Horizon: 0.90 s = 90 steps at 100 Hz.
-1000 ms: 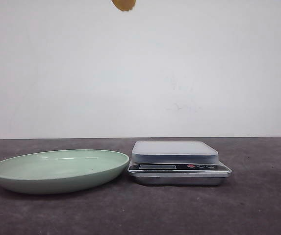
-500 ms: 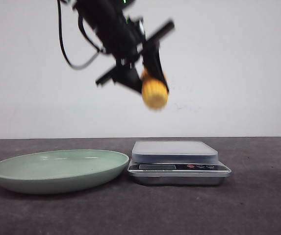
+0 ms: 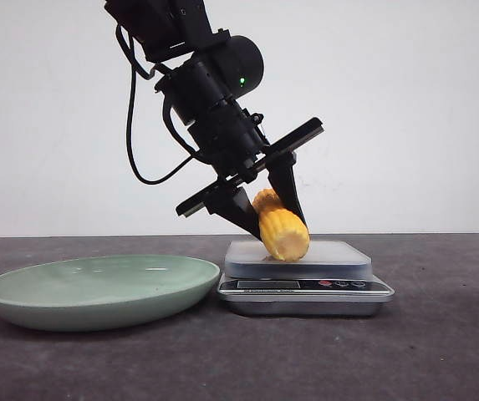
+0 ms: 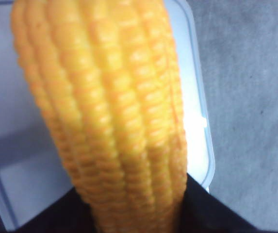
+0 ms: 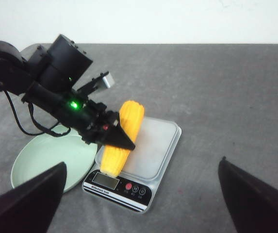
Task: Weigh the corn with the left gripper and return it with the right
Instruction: 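Carry the corn with the left gripper and lower it onto the scale, then open the left gripper and withdraw it from the scale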
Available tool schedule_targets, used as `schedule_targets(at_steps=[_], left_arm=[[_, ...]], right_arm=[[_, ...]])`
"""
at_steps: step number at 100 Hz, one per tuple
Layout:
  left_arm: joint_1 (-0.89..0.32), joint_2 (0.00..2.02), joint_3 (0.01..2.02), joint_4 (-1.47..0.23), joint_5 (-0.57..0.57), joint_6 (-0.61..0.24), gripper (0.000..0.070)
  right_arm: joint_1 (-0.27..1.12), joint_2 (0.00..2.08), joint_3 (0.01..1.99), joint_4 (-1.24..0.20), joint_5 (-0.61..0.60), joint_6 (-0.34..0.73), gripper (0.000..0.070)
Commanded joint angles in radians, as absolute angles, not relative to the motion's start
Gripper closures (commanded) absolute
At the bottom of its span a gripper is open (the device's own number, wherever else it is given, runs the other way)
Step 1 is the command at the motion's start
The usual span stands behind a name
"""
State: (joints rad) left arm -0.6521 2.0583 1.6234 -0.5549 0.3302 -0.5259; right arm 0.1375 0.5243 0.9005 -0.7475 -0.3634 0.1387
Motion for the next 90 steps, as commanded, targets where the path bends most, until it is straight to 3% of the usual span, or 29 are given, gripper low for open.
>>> schedule_targets(at_steps=[1,7,22,29,61,90], left_arm=[[-0.659,2.075,1.643,-0.533,0.319,-0.533,0.0276],[-0.658,2.075,1.643,-0.527,0.317,-0.533,0.0171],[-0.654,2.075,1.643,-0.53,0.317,-0.532,0.0125],[-0.654,2.074,1.643,-0.53,0.318,-0.533,0.0],[-0.622,2.024,1.645,-0.572,0.314,-0.532,0.0],[-0.558,1.831,1.645,-0.585,0.308,-0.486,0.0]], right_arm=[[0.142,0.528,0.909,-0.741,-0.357,0.146,0.009],[0.142,0.528,0.909,-0.741,-0.347,0.146,0.009],[0.142,0.528,0.909,-0.741,-0.335,0.146,0.009],[0.142,0.528,0.909,-0.741,-0.331,0.146,0.009],[0.142,0.529,0.909,-0.741,-0.296,0.145,0.009],[0.142,0.555,0.909,-0.741,-0.284,0.142,0.0091]])
